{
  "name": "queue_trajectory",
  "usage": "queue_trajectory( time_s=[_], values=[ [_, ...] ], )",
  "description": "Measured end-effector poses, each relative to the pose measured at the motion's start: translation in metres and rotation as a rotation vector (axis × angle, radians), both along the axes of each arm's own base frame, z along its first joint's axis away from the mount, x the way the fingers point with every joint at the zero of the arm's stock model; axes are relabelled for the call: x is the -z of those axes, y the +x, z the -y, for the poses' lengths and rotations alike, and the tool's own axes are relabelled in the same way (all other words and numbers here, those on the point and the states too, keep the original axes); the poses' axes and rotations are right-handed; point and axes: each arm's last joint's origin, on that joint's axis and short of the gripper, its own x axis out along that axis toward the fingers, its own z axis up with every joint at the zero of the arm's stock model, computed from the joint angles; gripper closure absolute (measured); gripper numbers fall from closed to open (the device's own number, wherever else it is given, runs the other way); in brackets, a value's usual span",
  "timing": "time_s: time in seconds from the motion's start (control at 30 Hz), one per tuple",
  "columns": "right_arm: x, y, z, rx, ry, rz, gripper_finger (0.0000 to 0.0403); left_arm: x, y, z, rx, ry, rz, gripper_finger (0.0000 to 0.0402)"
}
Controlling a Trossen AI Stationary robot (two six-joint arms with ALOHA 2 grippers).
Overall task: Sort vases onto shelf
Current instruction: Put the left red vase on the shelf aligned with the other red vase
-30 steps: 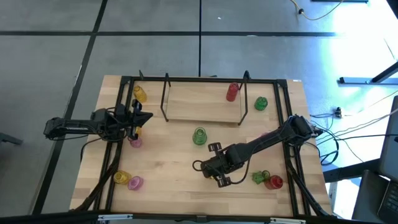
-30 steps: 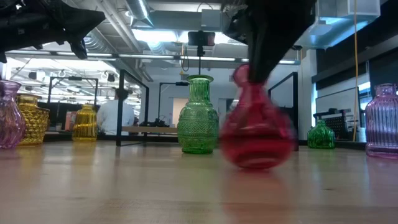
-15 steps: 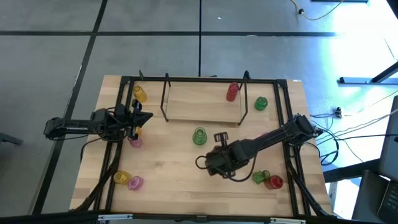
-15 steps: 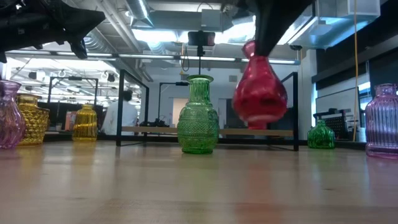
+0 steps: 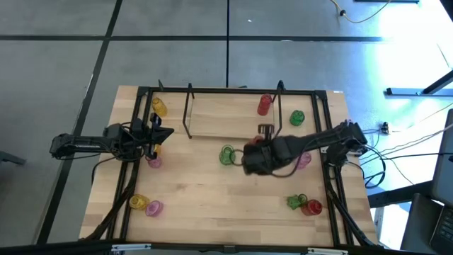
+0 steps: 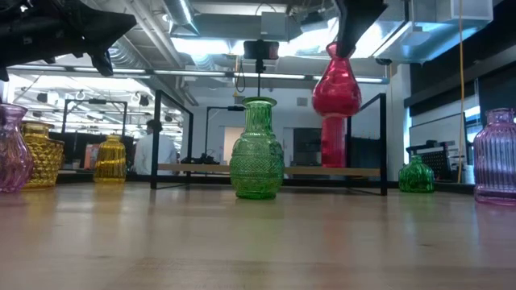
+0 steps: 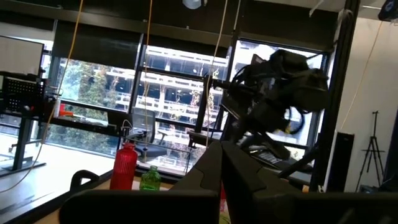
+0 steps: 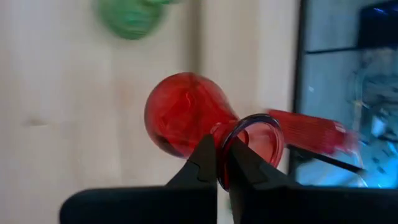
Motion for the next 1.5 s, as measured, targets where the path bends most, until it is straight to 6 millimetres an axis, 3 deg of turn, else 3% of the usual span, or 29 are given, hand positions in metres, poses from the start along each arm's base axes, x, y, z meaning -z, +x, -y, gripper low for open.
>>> queue_trajectory(
  time_s=[0.3, 0.57, 0.9, 1.5],
  values=[
    [-0.006, 0.002, 0.051, 0.162, -0.090, 0.019, 0.0403, 0.000, 0.000, 0.000, 0.000, 0.000, 0.000, 0.0400],
    [0.017, 0.004, 0.084, 0.273, -0.103, -0.020, 0.0403, 0.000, 0.000, 0.000, 0.000, 0.000, 0.000, 0.0400],
    [0.048, 0.004, 0.105, 0.330, -0.088, -0.057, 0.0403, -0.001, 0.000, 0.000, 0.000, 0.000, 0.006, 0.0400],
    [0.072, 0.003, 0.119, 0.321, -0.047, -0.082, 0.0401, -0.001, 0.000, 0.000, 0.000, 0.000, 0.006, 0.0400]
  ],
)
